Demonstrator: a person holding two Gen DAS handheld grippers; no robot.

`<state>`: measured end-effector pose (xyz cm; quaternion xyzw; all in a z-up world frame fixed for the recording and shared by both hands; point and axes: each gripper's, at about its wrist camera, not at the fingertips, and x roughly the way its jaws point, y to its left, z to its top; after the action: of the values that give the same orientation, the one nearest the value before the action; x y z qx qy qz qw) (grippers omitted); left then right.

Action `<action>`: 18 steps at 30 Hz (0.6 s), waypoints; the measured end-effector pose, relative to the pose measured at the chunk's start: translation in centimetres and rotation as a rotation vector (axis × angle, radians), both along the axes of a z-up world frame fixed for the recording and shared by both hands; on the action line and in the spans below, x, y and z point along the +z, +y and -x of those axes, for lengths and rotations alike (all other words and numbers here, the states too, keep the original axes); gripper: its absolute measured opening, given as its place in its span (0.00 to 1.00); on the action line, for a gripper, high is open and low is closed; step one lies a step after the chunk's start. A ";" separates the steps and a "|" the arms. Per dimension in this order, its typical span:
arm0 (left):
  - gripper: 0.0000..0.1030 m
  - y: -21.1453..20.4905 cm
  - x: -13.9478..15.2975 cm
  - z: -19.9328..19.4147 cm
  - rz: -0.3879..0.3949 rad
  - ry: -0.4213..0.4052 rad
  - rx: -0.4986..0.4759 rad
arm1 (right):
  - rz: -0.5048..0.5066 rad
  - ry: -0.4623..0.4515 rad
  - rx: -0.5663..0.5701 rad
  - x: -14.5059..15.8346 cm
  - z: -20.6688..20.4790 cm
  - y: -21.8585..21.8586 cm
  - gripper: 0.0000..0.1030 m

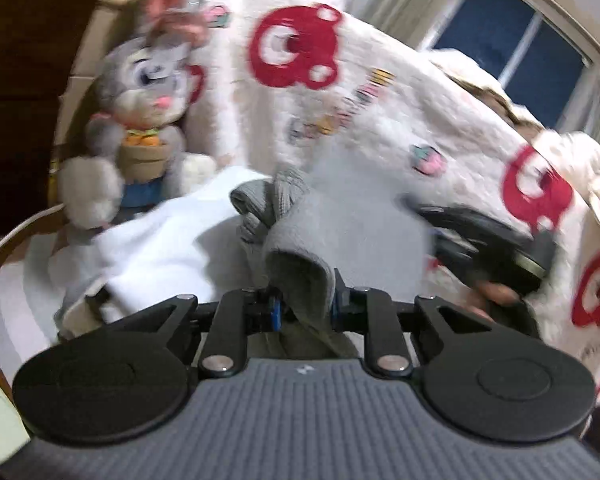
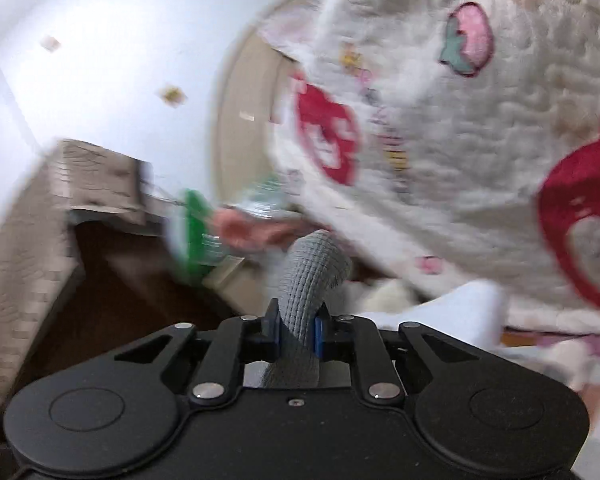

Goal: Fold clothes
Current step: 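Carry the folded shirt with both tools toward the clothes stack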

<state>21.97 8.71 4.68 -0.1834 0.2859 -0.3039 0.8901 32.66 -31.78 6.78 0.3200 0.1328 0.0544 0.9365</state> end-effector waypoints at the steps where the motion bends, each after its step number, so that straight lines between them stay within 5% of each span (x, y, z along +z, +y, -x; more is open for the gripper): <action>1: 0.20 -0.6 0.6 0.3 -0.035 0.001 0.006 | 0.083 0.077 -0.048 0.2 -0.7 0.3 0.24; 3: 0.22 -1.8 1.6 1.6 -0.169 -0.084 0.057 | 0.254 0.146 -0.128 0.4 -0.9 1.5 0.52; 5: 0.24 -2.2 2.6 3.9 -0.261 -0.227 0.132 | 0.372 0.133 -0.183 0.6 0.3 2.8 0.54; 8: 0.43 -1.5 3.8 6.7 -0.248 -0.415 0.169 | 0.450 0.051 -0.205 0.8 2.9 3.8 0.54; 10: 0.42 -1.9 4.4 5.8 -0.250 -0.405 0.126 | 0.485 -0.028 -0.128 1.2 3.8 4.4 0.53; 13: 0.35 -2.5 4.2 2.3 -0.236 -0.274 0.090 | 0.499 -0.119 0.026 1.7 4.9 5.9 0.53; 16: 0.06 -3.0 2.2 -0.2 -0.300 -0.202 0.116 | 0.520 -0.102 0.239 1.6 4.8 8.2 0.53; 18: 0.05 -3.4 0.5 -0.9 -0.383 -0.199 0.141 | 0.604 -0.109 0.352 1.0 5.3 10.1 0.53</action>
<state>22.85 5.26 5.14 0.0001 0.2356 -0.1978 0.9515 27.36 -21.70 7.75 -0.0024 0.1460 0.1903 0.9708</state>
